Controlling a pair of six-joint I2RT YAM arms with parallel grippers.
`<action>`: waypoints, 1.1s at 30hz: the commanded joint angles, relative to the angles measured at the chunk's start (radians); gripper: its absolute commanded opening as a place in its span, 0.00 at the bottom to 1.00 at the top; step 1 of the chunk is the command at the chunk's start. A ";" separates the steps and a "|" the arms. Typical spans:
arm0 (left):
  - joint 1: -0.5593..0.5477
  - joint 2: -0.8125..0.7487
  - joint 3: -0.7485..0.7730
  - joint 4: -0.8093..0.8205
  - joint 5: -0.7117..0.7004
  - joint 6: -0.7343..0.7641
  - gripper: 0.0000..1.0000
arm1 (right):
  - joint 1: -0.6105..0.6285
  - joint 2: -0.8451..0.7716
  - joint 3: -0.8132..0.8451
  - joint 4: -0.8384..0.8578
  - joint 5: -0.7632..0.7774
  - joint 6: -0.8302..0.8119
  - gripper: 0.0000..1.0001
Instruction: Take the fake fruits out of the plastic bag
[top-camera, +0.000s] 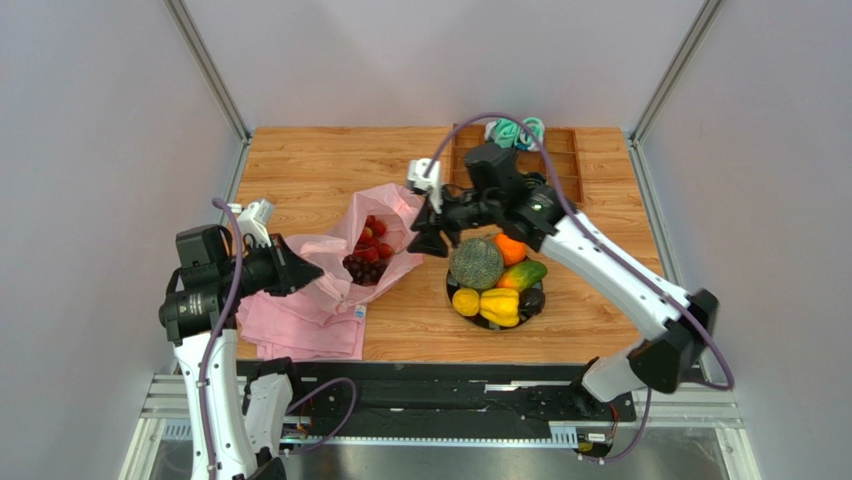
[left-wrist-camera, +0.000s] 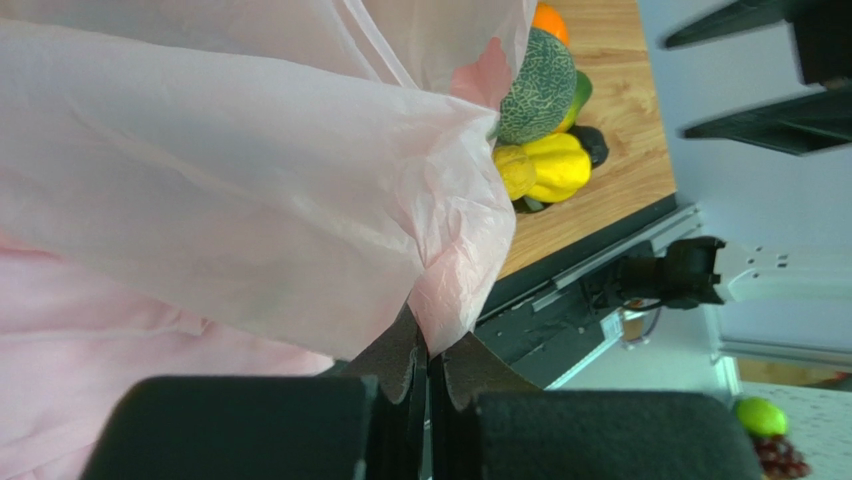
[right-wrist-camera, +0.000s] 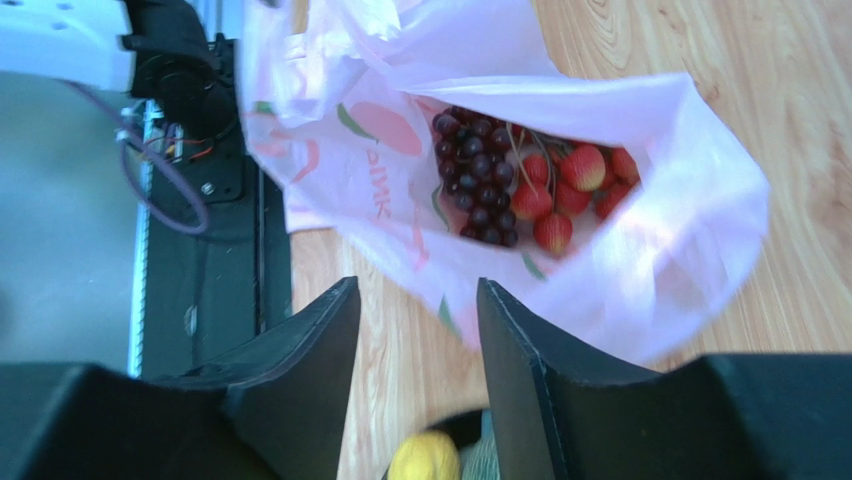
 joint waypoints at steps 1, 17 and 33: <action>-0.005 -0.034 0.141 -0.181 -0.127 0.134 0.00 | 0.106 0.197 0.087 0.130 0.136 0.092 0.49; 0.023 -0.080 0.053 -0.305 -0.109 0.206 0.00 | 0.156 0.735 0.389 0.325 0.446 0.318 0.69; 0.029 -0.089 0.029 -0.281 -0.118 0.196 0.00 | 0.210 0.918 0.423 0.330 0.562 0.260 0.67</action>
